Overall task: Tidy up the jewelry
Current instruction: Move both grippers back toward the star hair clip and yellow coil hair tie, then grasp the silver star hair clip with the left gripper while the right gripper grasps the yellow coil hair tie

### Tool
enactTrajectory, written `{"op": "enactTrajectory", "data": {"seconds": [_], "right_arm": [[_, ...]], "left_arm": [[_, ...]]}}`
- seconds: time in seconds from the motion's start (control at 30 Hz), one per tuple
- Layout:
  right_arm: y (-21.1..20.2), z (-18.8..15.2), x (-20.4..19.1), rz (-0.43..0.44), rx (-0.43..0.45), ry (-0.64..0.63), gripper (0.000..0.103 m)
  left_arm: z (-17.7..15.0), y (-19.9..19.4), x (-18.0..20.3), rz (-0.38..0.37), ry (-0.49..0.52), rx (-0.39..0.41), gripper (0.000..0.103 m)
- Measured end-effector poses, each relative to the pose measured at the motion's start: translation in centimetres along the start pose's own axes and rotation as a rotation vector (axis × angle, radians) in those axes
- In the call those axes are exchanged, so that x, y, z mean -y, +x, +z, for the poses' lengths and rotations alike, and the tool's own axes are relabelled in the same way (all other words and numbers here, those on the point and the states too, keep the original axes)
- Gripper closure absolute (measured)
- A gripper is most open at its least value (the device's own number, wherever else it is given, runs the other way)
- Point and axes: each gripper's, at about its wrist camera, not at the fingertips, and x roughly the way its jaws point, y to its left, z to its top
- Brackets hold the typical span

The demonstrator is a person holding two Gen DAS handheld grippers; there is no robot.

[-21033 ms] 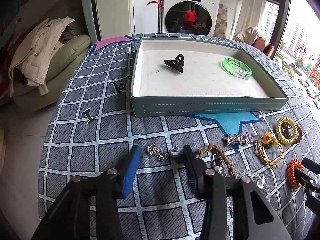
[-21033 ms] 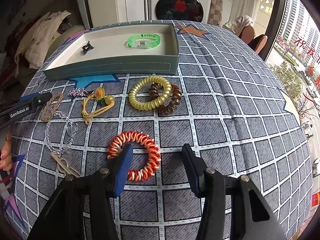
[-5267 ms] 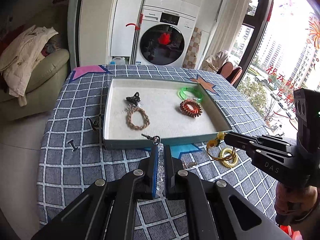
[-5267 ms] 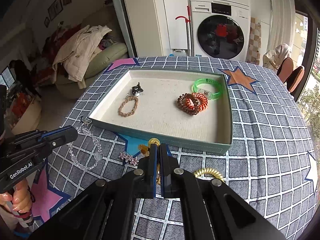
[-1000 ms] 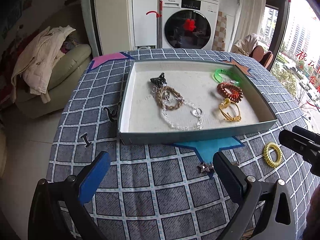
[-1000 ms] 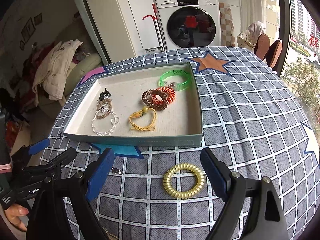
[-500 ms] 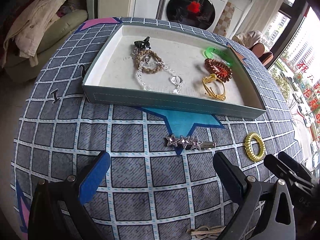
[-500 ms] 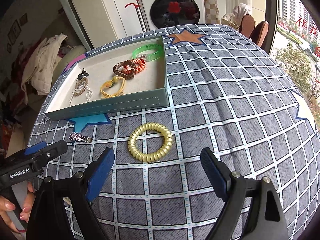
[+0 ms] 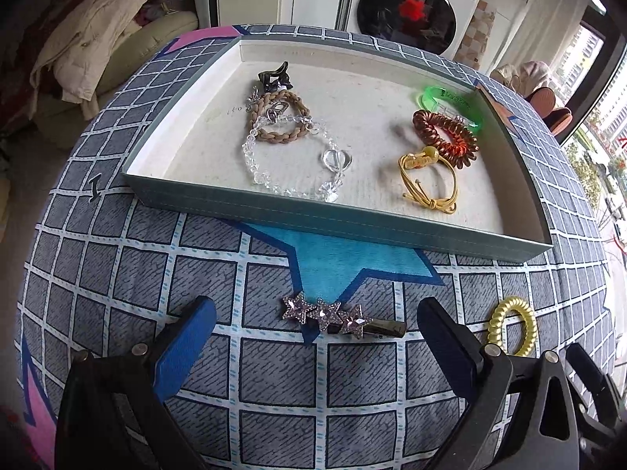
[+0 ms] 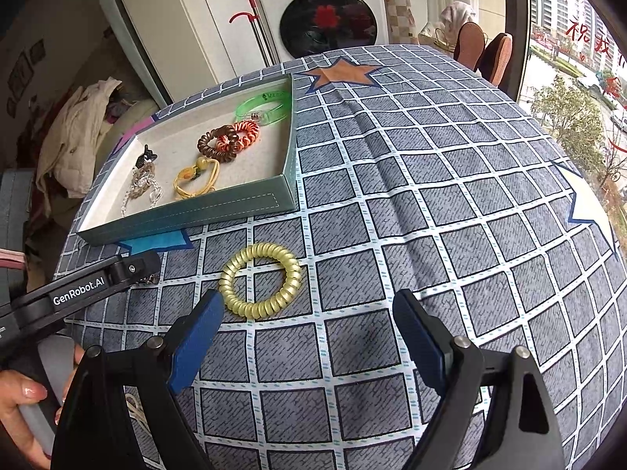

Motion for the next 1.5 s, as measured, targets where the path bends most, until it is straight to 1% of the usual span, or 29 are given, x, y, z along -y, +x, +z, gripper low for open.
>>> {"op": "enactTrajectory", "data": {"seconds": [0.17, 0.3, 0.63, 0.8, 0.97, 1.07, 1.1, 1.13, 1.17, 1.2, 1.27, 1.33, 1.43, 1.5], "right_arm": [[0.5, 0.2, -0.1, -0.006, -0.004, -0.013, 0.013], [1.1, 0.2, -0.4, -0.013, -0.008, -0.027, 0.013], [2.3, 0.5, -1.4, -0.052, -0.025, -0.071, 0.013], [2.5, 0.5, -1.8, -0.058, -0.026, -0.09, 0.013], [2.4, 0.5, -1.8, -0.06, -0.024, -0.087, 0.013], [2.4, 0.5, -1.9, -0.06, -0.025, -0.082, 0.016], [2.4, 0.5, -1.9, -0.057, -0.024, -0.085, 0.017], [2.4, 0.5, -2.0, -0.052, -0.023, -0.089, 0.022], [2.3, 0.5, -2.1, -0.044, -0.022, -0.092, 0.028], [2.2, 0.5, -2.3, -0.036, -0.022, -0.096, 0.032], [2.2, 0.5, -2.6, -0.023, -0.023, -0.099, 0.039], [2.2, 0.5, -2.6, -0.013, -0.026, -0.093, 0.041], [2.2, 0.5, -2.5, -0.007, -0.031, -0.082, 0.041], [2.2, 0.6, -2.5, -0.009, -0.033, -0.084, 0.042]], "left_arm": [[-0.7, 0.0, -0.5, 0.055, 0.079, 0.018, 0.0], [-1.1, -0.3, -1.4, 0.04, 0.112, 0.036, 0.0], [-1.9, -0.9, -2.5, 0.018, 0.151, 0.028, 0.0], [-2.4, -1.2, -3.3, 0.005, 0.18, 0.04, 0.0], [-2.4, -1.7, -4.5, 0.004, 0.147, 0.033, 0.0], [-2.2, -2.0, -4.8, -0.033, 0.11, 0.024, 0.0], [-2.2, -2.0, -4.6, -0.029, 0.113, 0.031, 0.004], [-2.3, -2.1, -4.3, -0.018, 0.128, 0.036, 0.011], [-2.3, -2.1, -4.0, -0.01, 0.147, 0.04, 0.013], [-2.4, -2.1, -3.7, -0.006, 0.167, 0.041, 0.013], [-2.6, -2.2, -3.2, -0.012, 0.194, 0.053, 0.02], [-2.7, -2.4, -2.8, -0.021, 0.216, 0.057, 0.028], [-2.7, -2.4, -2.7, -0.037, 0.241, 0.061, 0.032], [-2.7, -2.5, -2.7, -0.043, 0.249, 0.068, 0.039]]}}
